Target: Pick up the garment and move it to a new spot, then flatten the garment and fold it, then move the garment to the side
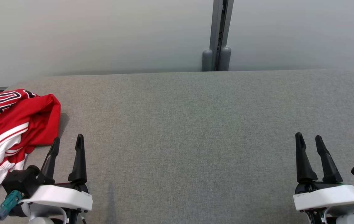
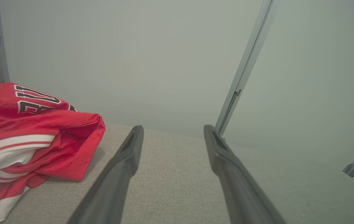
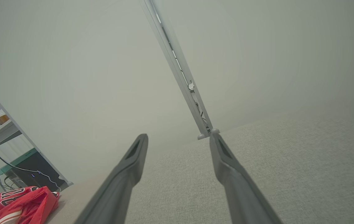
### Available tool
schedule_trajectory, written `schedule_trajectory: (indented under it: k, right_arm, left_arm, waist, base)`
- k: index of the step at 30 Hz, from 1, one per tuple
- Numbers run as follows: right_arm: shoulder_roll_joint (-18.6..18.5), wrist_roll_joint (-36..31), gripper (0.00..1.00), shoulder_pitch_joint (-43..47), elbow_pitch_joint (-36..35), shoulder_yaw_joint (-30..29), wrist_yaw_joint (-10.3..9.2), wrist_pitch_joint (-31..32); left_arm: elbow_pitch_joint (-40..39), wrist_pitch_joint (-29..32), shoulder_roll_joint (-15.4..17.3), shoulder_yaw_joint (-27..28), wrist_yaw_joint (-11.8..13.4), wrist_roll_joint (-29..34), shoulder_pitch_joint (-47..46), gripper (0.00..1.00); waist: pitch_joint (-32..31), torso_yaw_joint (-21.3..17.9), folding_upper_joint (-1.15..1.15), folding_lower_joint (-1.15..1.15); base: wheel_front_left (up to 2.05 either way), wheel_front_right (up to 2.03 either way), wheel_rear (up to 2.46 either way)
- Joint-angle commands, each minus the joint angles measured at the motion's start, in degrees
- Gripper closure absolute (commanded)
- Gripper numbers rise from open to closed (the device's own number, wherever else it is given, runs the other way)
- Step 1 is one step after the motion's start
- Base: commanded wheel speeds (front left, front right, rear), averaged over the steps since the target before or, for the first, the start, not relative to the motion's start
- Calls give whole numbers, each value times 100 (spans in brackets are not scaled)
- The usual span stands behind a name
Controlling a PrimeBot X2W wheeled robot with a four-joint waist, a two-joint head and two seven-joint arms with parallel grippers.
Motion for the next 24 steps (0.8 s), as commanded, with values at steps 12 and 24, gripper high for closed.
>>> schedule_trajectory:
  k: [12, 24]
  right_arm:
    - [-54, -821, 0, -43, -39, -45, 29, -105]
    - [-65, -1238, 0, -105, -67, -87, 32, -161]
  left_arm:
    - [176, -281, 38, -133, 113, 647, -8, 0]
    - [202, -469, 45, -256, 195, 1017, 40, 0]
  waist:
    - [-6, 2, 0, 0]
    - [6, 26, 0, 0]
  base:
    - [0, 0, 0]
    - [0, 0, 0]
